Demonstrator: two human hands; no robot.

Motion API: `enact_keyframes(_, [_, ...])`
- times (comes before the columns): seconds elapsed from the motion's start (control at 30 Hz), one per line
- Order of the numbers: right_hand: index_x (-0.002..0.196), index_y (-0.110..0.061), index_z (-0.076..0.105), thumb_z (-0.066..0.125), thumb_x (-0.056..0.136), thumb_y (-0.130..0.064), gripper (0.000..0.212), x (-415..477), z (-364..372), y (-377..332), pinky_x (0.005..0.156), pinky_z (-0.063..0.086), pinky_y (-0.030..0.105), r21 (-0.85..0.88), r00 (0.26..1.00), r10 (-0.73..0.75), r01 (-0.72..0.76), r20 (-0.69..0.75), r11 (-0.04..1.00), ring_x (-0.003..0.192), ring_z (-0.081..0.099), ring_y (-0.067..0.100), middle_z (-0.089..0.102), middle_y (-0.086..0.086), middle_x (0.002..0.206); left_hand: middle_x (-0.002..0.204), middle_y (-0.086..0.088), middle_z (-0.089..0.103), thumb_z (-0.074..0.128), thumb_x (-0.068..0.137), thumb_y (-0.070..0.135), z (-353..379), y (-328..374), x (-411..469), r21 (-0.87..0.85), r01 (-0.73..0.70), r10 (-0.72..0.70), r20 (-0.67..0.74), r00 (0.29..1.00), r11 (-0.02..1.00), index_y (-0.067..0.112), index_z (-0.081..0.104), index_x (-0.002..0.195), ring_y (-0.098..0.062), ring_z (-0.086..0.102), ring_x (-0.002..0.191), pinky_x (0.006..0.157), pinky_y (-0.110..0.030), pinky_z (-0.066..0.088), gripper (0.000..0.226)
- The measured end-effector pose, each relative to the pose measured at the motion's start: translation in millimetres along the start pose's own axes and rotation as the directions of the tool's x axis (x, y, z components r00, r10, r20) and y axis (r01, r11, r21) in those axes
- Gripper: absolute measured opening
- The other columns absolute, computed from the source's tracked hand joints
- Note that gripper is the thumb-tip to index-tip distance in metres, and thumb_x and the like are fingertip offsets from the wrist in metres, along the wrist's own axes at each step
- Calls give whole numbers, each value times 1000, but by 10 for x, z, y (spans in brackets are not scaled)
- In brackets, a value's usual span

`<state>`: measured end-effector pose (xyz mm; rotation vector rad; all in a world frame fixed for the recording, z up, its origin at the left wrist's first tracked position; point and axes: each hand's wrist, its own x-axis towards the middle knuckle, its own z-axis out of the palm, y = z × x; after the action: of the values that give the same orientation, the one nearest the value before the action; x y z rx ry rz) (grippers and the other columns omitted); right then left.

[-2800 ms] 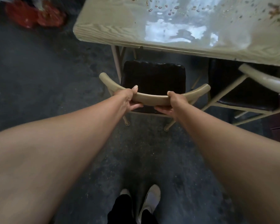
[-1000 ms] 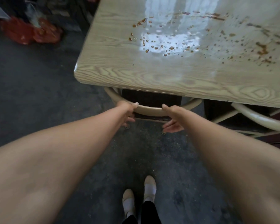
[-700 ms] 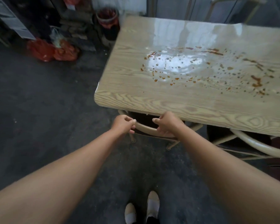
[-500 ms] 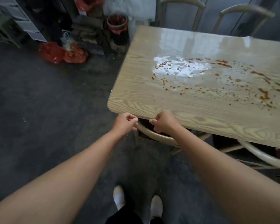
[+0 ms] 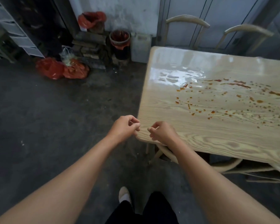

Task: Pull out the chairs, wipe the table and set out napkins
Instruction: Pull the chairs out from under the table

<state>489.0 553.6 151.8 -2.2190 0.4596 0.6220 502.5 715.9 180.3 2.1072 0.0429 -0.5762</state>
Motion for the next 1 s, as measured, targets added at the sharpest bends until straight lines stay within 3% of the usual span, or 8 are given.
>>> enact_keyframes(0.17, [92,-20,66,61,92,-37,18,284,116,-232,80,57,33,91,998,49,-45,-45,995,72,71,10,74,-3,78,92,-10,75,58,94,16,-254,-58,387,-1,25,-25,86,996,1000,8,65,100,-24,73,78,49,-11,44,12])
enact_keyframes(0.37, [83,-17,65,63,91,-32,17,1013,24,-585,71,50,29,194,992,119,-111,-33,975,79,73,19,76,3,81,94,-11,75,58,94,17,-587,8,1138,4,46,-46,187,981,999,14,64,95,-26,73,78,55,-21,47,6])
enact_keyframes(0.47, [68,-20,62,63,91,-31,26,1520,-56,-882,73,50,31,219,994,102,-89,-48,972,83,73,24,76,7,82,93,-10,75,58,93,18,-873,126,1671,36,24,-30,191,981,999,16,63,91,-27,74,79,54,-22,45,5])
enact_keyframes(0.57, [65,-19,62,63,91,-30,28,1996,-159,-1217,78,56,34,276,993,116,-103,-30,956,80,74,24,75,6,78,92,-11,75,58,93,17,-1207,317,2172,66,29,-41,202,978,997,16,61,88,-26,73,76,50,-20,41,6])
enact_keyframes(0.67, [75,-19,67,63,90,-33,21,2382,-261,-1573,60,48,25,258,991,136,-129,-6,958,78,74,21,71,-2,68,90,-8,74,58,94,18,-1533,496,2636,91,18,-36,204,978,996,17,61,88,-22,72,72,56,-23,44,6])
enact_keyframes(1.0, [71,-19,62,63,91,-31,24,3409,-691,-2358,42,36,14,304,982,173,-144,-72,942,61,68,13,69,-4,63,90,-7,74,58,95,20,-2270,765,3913,106,12,-37,244,969,994,17,62,90,-21,73,76,56,-22,45,7])
